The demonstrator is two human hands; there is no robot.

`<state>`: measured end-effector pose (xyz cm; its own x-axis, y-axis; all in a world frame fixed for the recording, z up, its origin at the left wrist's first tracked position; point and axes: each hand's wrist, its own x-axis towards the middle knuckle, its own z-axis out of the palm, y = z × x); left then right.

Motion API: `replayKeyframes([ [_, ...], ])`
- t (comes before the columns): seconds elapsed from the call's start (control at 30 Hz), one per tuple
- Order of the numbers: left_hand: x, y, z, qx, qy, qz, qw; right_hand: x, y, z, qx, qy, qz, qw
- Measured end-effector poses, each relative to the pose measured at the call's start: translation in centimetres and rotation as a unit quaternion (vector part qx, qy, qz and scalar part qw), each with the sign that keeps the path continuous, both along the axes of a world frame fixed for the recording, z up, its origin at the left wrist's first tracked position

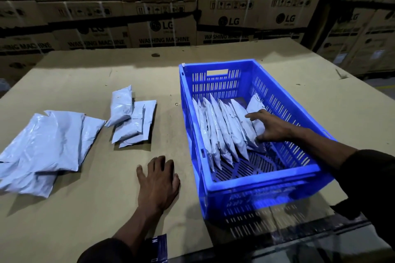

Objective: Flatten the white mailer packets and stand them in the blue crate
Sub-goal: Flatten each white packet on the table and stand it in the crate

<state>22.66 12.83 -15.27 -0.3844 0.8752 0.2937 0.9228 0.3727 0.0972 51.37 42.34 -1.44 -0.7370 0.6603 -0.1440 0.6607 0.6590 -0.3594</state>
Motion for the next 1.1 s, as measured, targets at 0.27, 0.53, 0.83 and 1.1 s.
replayKeyframes([
  [0.27,0.1,0.1,0.1,0.009,0.000,-0.002,1.000,-2.0,-2.2,0.4,0.257,-0.325,0.025,0.910],
  [0.53,0.0,0.1,-0.2,0.004,0.001,0.000,1.000,-3.9,-0.1,-1.9,0.023,-0.292,-0.065,0.954],
  [0.83,0.0,0.2,-0.2,0.001,0.005,0.003,1.000,-2.1,1.2,-1.6,-0.094,-0.081,-0.024,0.992],
  [1.1,-0.1,0.2,0.1,-0.017,-0.001,0.006,1.000,-2.0,1.2,-1.3,-0.160,-0.011,-0.010,0.987],
])
